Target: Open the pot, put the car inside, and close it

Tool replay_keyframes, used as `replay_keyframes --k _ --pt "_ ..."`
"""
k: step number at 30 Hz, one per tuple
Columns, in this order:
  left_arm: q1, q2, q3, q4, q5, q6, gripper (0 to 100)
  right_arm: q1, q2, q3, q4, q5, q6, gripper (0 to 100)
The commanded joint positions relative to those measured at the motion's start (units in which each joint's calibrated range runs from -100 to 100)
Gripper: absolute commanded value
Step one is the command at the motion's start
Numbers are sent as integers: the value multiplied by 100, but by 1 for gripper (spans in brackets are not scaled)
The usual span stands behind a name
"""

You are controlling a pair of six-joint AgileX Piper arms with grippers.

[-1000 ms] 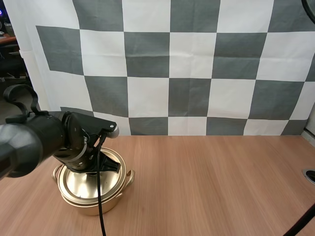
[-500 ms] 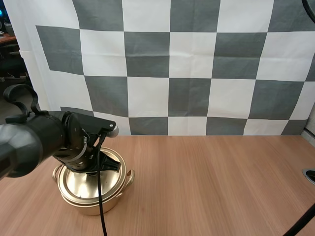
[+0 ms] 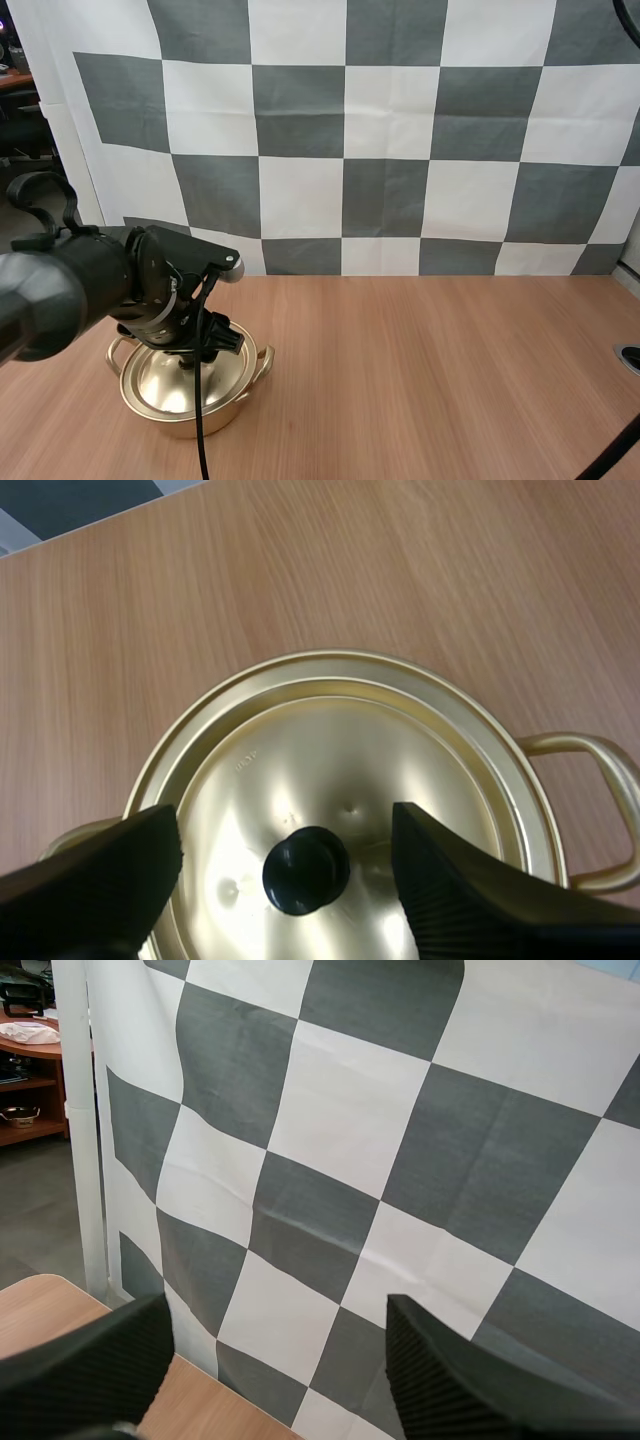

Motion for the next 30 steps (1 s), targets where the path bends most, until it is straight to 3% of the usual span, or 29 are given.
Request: replay_keyframes --k 1,14,15,16,17,19,20,30 --pt "1 -1 -2 -2 -78 -2 100 -4 7 3 -1 0 -3 100" --pt "1 -199 -461 -2 -210 -2 100 -4 7 3 -1 0 -3 100" --pt "1 -276 -605 -2 -119 -2 95 -4 7 3 -1 0 -3 100" --pt "1 -359 -743 -2 -66 -21 84 -4 7 3 -1 0 -3 100" --pt "1 -439 -847 -2 2 -61 65 -4 7 3 -1 0 -3 100" --pt "1 -660 -1088 -44 167 -234 8 -4 7 3 -12 0 -2 100" --pt "-8 -802 -1182 -44 211 -252 1 -4 7 3 -12 0 -2 100" --pt "-8 -2394 -1466 -48 59 -228 0 -4 7 3 -110 0 176 100"
